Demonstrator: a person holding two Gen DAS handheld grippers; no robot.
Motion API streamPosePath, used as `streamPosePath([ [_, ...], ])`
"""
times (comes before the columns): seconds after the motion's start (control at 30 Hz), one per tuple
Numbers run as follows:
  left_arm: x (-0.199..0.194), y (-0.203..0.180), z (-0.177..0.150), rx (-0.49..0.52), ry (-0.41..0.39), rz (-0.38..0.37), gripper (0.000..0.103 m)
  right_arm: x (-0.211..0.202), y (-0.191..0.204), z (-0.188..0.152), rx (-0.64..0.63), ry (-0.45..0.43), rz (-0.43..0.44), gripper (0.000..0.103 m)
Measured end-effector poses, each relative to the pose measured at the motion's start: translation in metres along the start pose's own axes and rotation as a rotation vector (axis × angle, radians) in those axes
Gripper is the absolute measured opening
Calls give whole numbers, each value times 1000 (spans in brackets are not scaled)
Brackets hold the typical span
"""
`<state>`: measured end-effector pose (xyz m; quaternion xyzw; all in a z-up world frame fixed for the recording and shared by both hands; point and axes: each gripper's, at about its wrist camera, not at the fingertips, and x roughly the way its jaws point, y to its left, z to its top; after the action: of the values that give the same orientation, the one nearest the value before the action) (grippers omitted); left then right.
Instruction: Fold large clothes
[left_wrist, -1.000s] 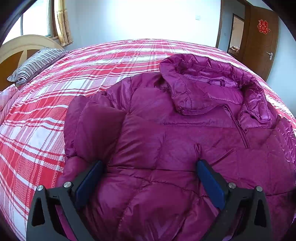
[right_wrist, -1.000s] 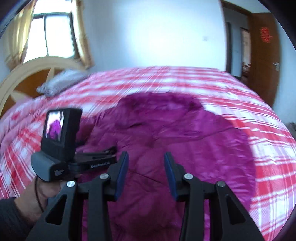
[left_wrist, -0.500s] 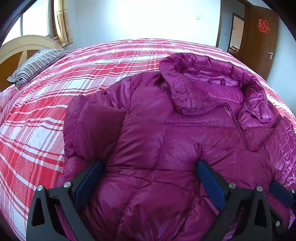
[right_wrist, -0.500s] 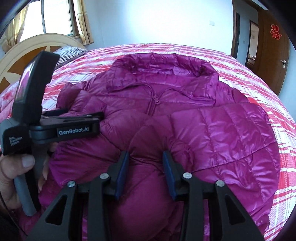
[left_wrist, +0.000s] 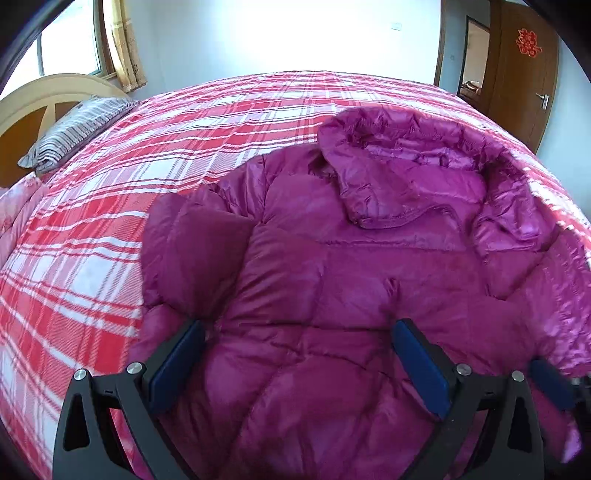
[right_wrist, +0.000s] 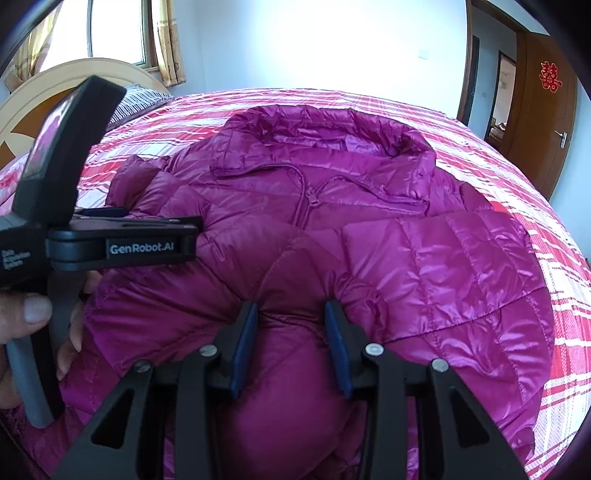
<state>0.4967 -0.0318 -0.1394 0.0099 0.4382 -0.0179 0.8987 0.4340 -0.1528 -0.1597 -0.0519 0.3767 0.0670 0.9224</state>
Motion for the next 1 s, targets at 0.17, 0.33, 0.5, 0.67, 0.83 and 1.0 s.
streamPosePath([
  [0.17,-47,-12,9,-11,-101,-94,102,0,-1,0,5,-3,5,41],
  [0.33,-26,-39,2,106,-72,17,102,-1,-2,0,15,-7,16,41],
  [0.5,8,-17,-9,39,-26,-24,102,-1,-3,-1,21,-10,24,41],
  [0.67,11,-18,-13,37,-40,-23,102,-1,-3,-1,16,-10,23,42],
  [0.83,13,-18,-14,23,-47,-37,102,-1,-7,4,-14,15,90,49],
  [1.0,12,-15,-16,15,-49,-49,102,-19,-31,36,-65,26,207,60],
])
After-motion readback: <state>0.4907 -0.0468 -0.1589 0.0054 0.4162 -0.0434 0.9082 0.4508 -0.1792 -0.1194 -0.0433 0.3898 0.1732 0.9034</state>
